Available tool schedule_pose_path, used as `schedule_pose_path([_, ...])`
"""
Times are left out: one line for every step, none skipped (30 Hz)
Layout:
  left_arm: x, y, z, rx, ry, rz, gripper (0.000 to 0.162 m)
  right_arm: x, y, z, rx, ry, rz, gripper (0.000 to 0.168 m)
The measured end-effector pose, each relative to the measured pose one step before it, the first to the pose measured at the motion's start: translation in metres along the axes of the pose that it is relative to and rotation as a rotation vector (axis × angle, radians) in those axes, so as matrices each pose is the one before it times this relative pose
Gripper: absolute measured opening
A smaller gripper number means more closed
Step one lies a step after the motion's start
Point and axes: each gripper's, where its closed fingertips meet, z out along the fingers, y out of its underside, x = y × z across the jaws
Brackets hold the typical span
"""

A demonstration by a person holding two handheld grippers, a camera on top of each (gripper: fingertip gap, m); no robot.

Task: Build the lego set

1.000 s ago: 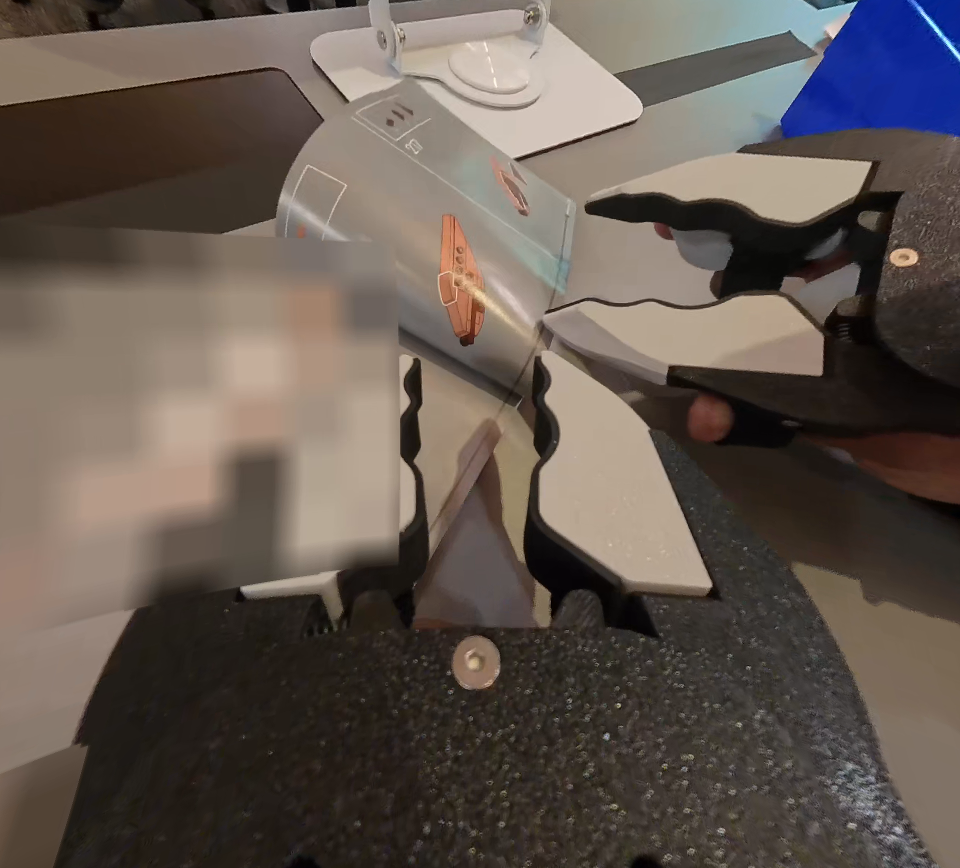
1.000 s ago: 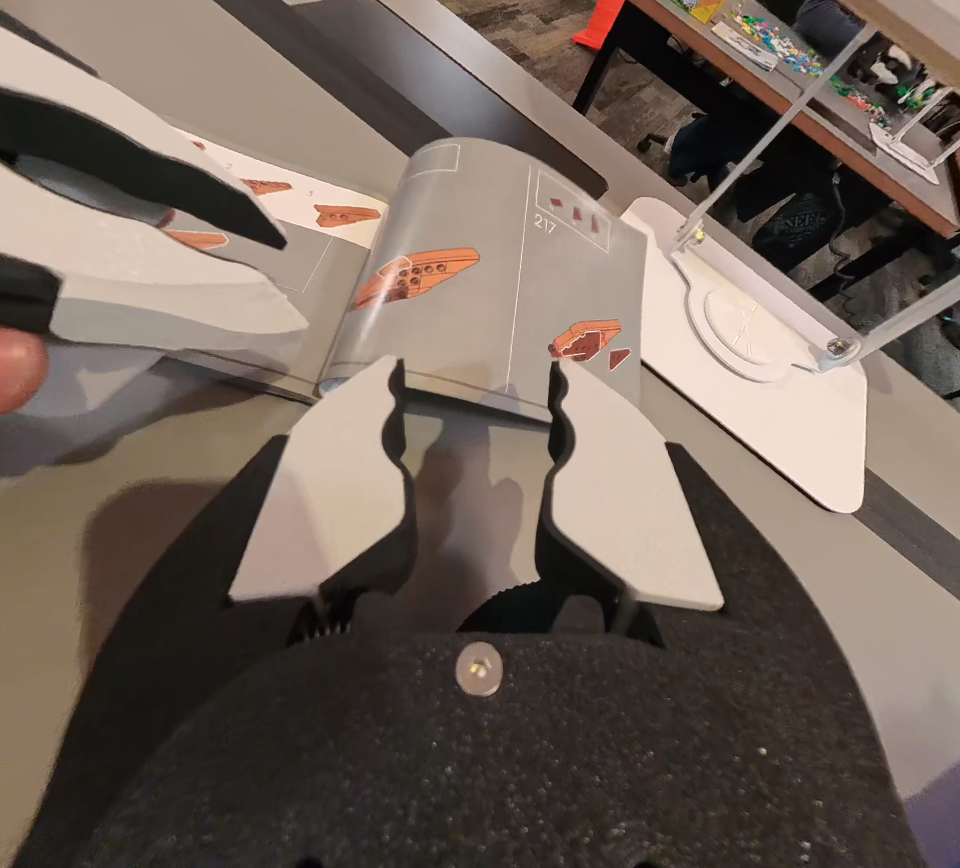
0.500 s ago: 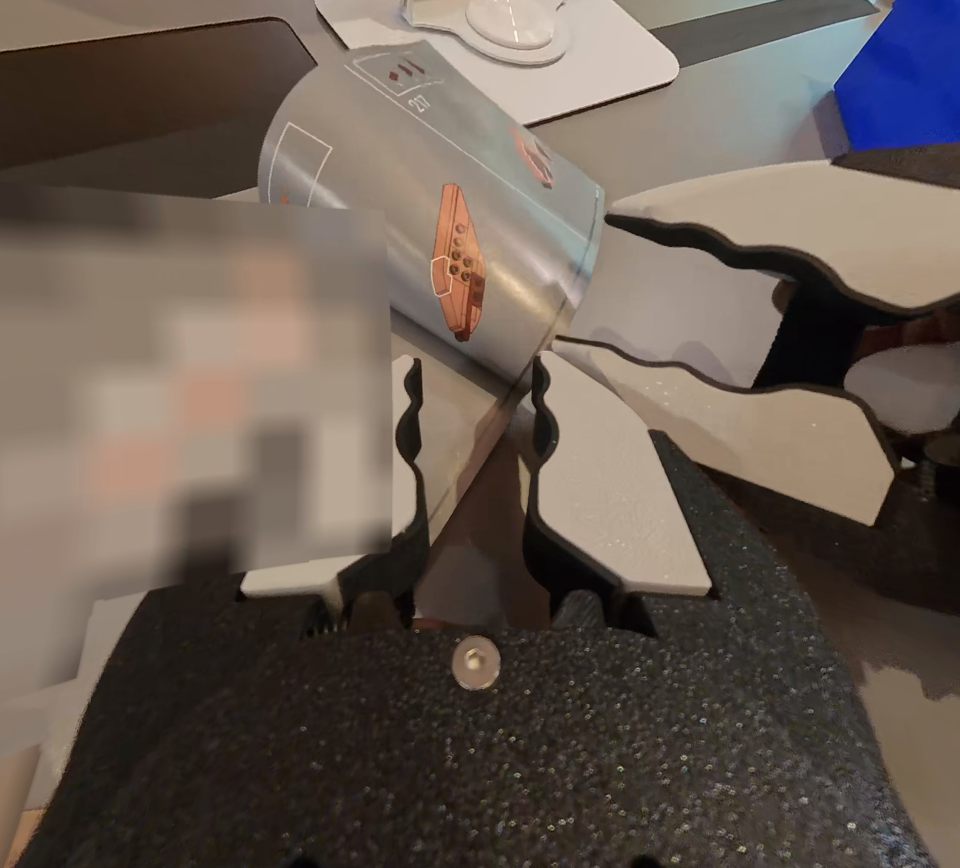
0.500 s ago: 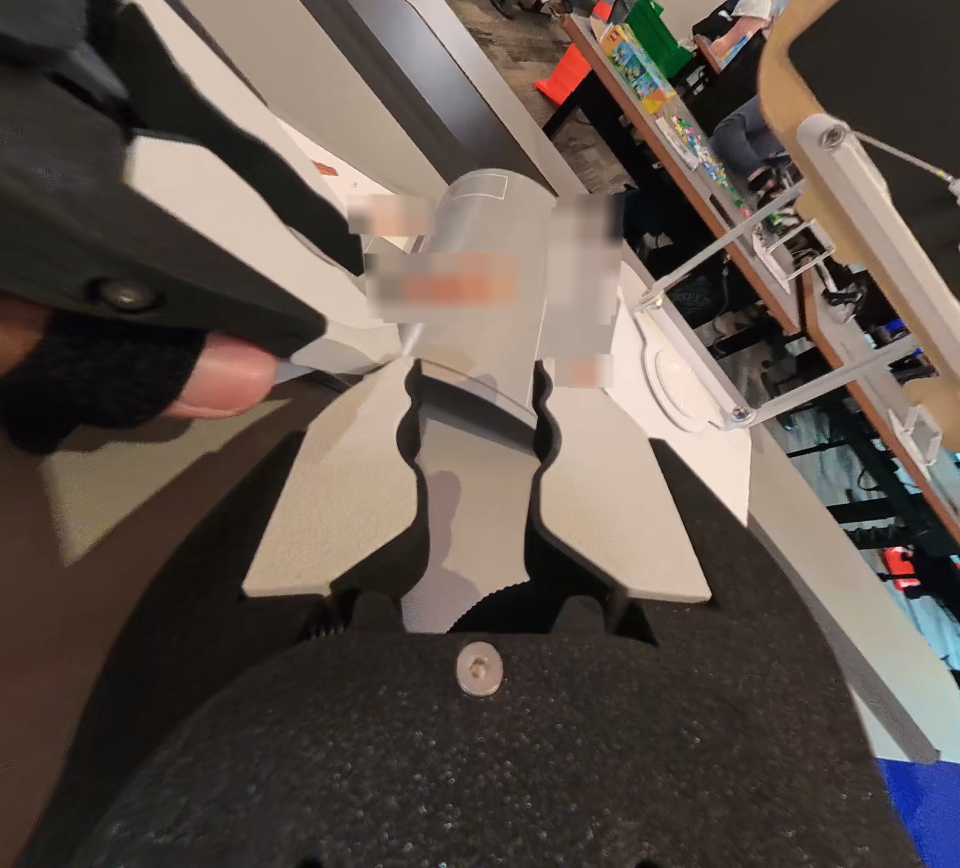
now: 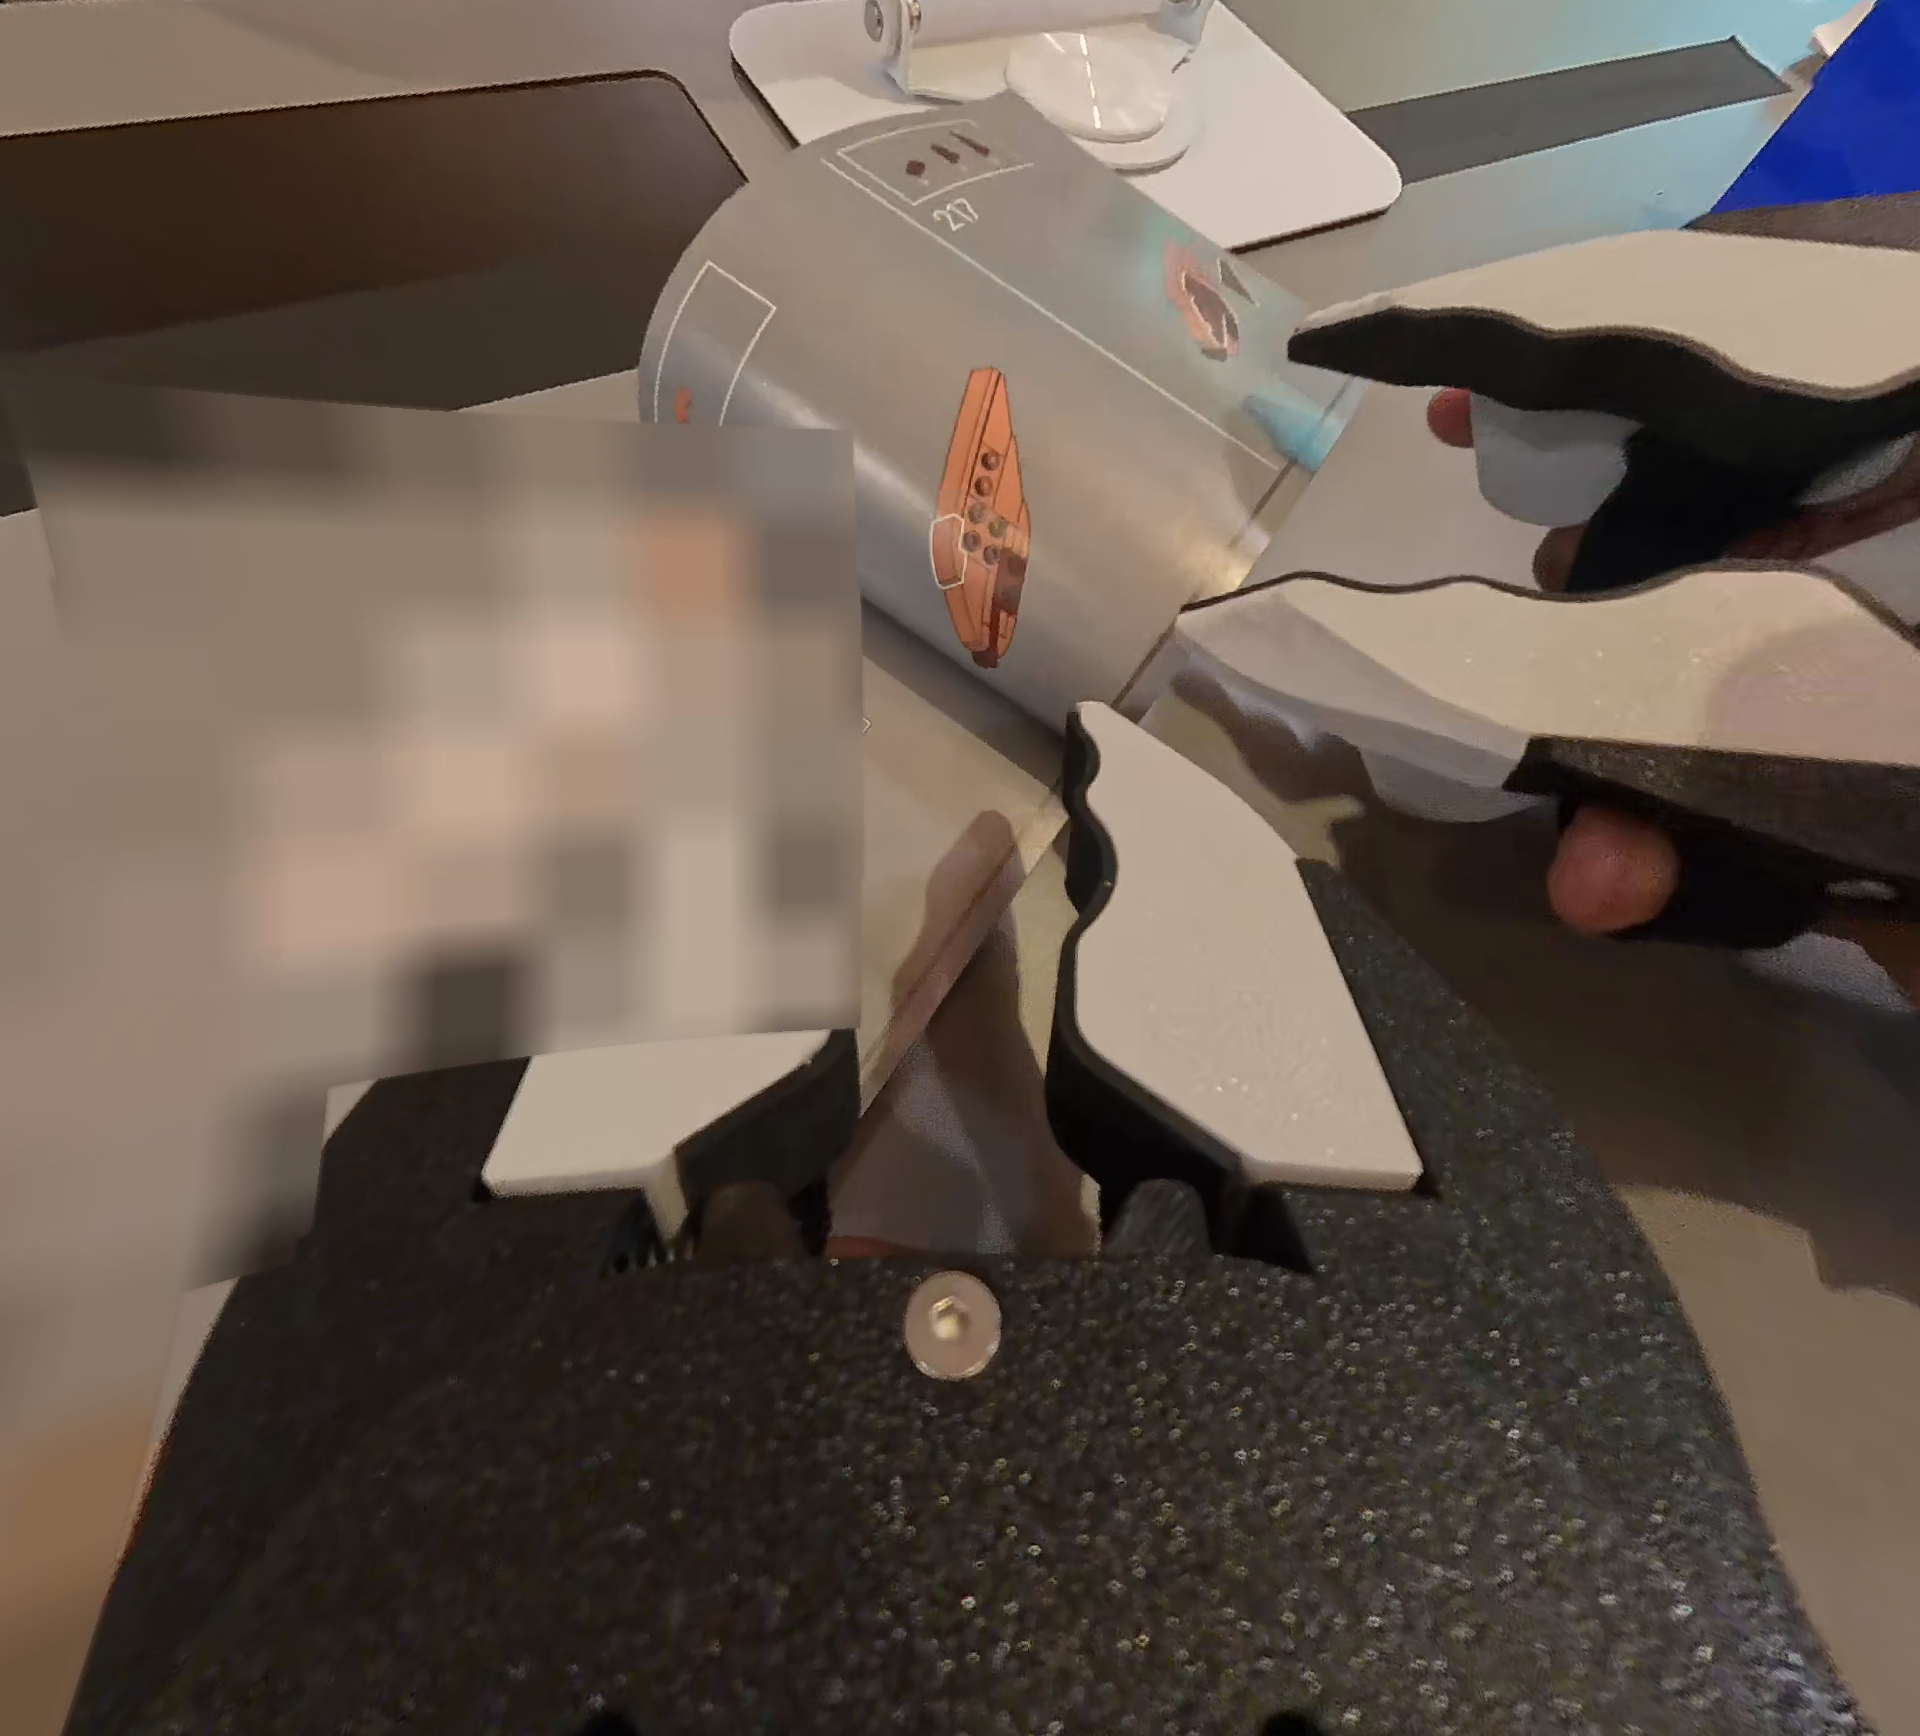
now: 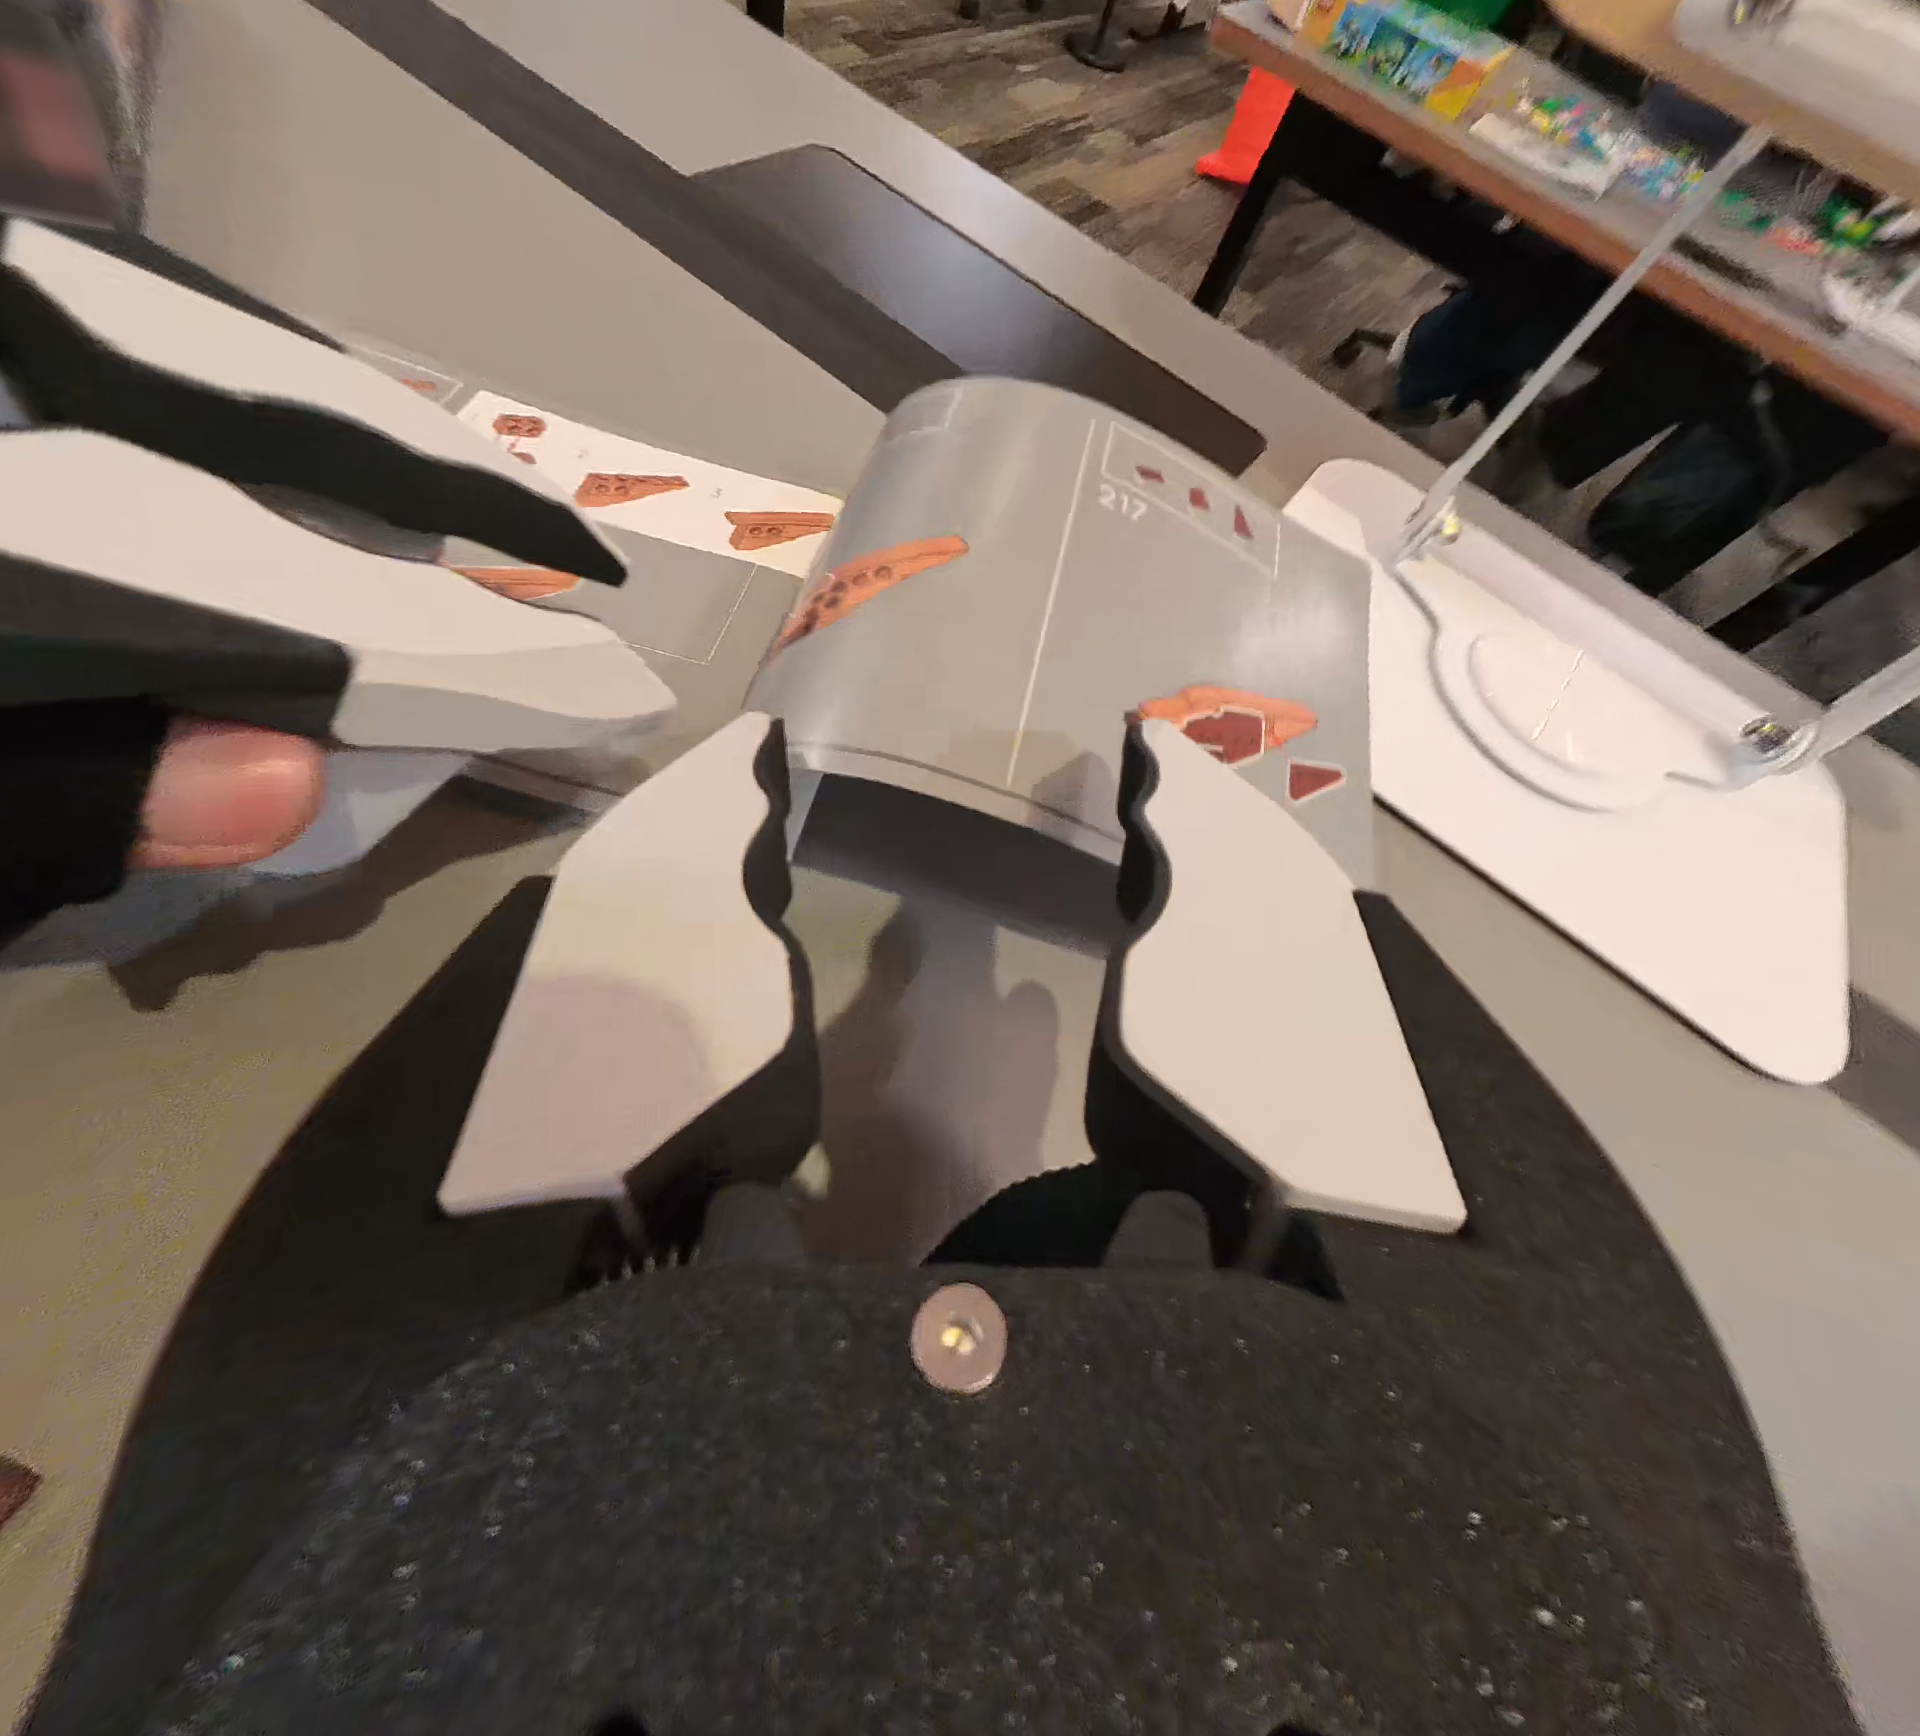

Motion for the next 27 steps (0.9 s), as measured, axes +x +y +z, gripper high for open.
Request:
schedule_pose_path([-0.00057,-0.00043,-0.00106,0.0026,-0.0009,-0.0047,0.04,0.00163,0.00213,0.00157,-0.0104,-0.0054,0.018,0.062])
schedule_pose_path([-0.00064,-0.00012,-0.00083,0.0012,-0.0011,-0.005,0.04,0.00064,0.00206,0.00144,-0.0107,-0.0061,0.0138,0.062])
schedule_pose_path([-0.00041,0.00049,-0.00055,-0.002,-0.0005,-0.0044,0.04,-0.00041,0.00285,0.00165,-0.018,-0.0066,0.0103,0.062])
schedule_pose_path([-0.00037,0.00106,0.0,-0.0055,-0.0005,-0.0044,0.04,-0.00103,0.00364,0.00173,-0.0249,-0.0048,0.0032,0.063])
schedule_pose_path([-0.00021,0.00135,0.00034,-0.007,0.0002,-0.0037,0.04,-0.00151,0.00195,0.00142,-0.0137,-0.0031,-0.0002,0.062])
schedule_pose_path([-0.00001,0.001,0.00043,-0.0044,0.001,-0.002,0.04,-0.00167,0.00055,0.00069,-0.0045,-0.0001,-0.0027,0.06])
schedule_pose_path([-0.0001,0.00039,0.00044,-0.0011,-0.0002,-0.0007,0.04,-0.00189,-0.00028,0.00048,-0.0022,0.001,-0.0067,0.058])
schedule_pose_path([-0.00001,0.00051,0.00037,-0.0029,-0.0009,-0.0004,0.04,-0.00169,-0.00036,0.00027,-0.004,0.0042,-0.0097,0.055])
schedule_pose_path([0.00026,0.00065,0.00044,-0.0048,0.0,0.0,0.04,-0.00174,-0.00117,0.0003,-0.0002,0.0046,-0.0118,0.054])
schedule_pose_path([0.00048,0.00063,0.00032,-0.0033,0.0011,0.0008,0.04,-0.00171,-0.00112,0.00011,0.0008,0.0055,-0.0129,0.052])
schedule_pose_path([0.00037,0.00048,0.00038,-0.0022,0.0012,0.0011,0.04,-0.0016,-0.00048,0.0003,-0.0029,0.0081,-0.0149,0.051])
schedule_pose_path([0.0004,0.00067,0.0004,-0.003,0.0007,0.0008,0.04,-0.00172,-0.00043,0.00026,-0.0019,0.008,-0.0158,0.048])
schedule_pose_path([0.00033,0.00043,0.00028,-0.0025,0.0014,0.0008,0.04,-0.0022,-0.00055,0.00033,0.0007,0.0051,-0.0151,0.045])
schedule_pose_path([0.00026,0.00038,0.00021,-0.0012,0.0003,0.0,0.04,-0.00193,-0.00041,0.00021,0.0006,0.0059,-0.0163,0.043])
schedule_pose_path([0.00004,0.00037,0.00017,-0.0014,0.0001,0.0,0.04,-0.00103,-0.00019,0.00026,-0.0004,0.0114,-0.0186,0.04])
schedule_pose_path([0.00005,0.00032,0.00009,-0.0016,0.0,0.0001,0.04,-0.00052,-0.00054,0.00019,0.002,0.0135,-0.0201,0.036])
schedule_pose_path([-0.00008,0.00043,0.00007,-0.0014,-0.0003,-0.0002,0.04,-0.00071,-0.0004,0.00016,0.0019,0.0105,-0.0198,0.034])
schedule_pose_path([-0.00015,0.00041,0.00025,-0.0016,-0.0001,-0.0008,0.04,-0.00106,-0.00045,0.00007,0.0032,0.0066,-0.0156,0.033])
schedule_pose_path([-0.00012,0.00042,0.0002,-0.0013,0.0,-0.001,0.04,-0.00081,-0.00074,-0.00025,0.0049,0.0046,-0.012,0.033])
schedule_pose_path([-0.00022,0.0004,0.00021,-0.0011,-0.0008,-0.0009,0.04,0.00004,-0.00083,-0.00062,0.0059,0.0068,-0.0107,0.035])
schedule_pose_path([-0.00021,0.00055,0.00017,-0.0012,-0.0004,-0.0005,0.04,0.00152,-0.00097,-0.00108,0.0071,0.0102,-0.0078,0.039])
schedule_pose_path([-0.00014,0.00033,0.00009,-0.0008,0.0,-0.0002,0.04,0.0025,-0.0007,-0.00108,0.0065,0.0087,-0.0006,0.044])
schedule_pose_path([-0.00005,0.00034,0.00019,-0.0002,0.0006,-0.0006,0.04,0.00352,0.00015,-0.00098,0.003,0.0048,0.0143,0.049])
schedule_pose_path([-0.00002,0.00039,0.00016,-0.0006,0.0005,-0.0011,0.04,0.00366,0.00107,-0.00053,-0.0008,-0.0039,0.0284,0.055])
schedule_pose_path([-0.00011,0.00028,0.00017,-0.0008,0.0,-0.0007,0.04,0.00363,0.00179,0.00005,-0.0054,-0.0117,0.0413,0.06])
schedule_pose_path([-0.00007,0.00019,0.00014,-0.0007,-0.0001,0.0,0.04,0.00352,0.00276,0.00053,-0.0112,-0.0168,0.0477,0.065])
schedule_pose_path([-0.00006,0.00011,0.00009,-0.0007,-0.0001,0.0003,0.04,0.0035,0.00351,0.00125,-0.0177,-0.018,0.0476,0.069])
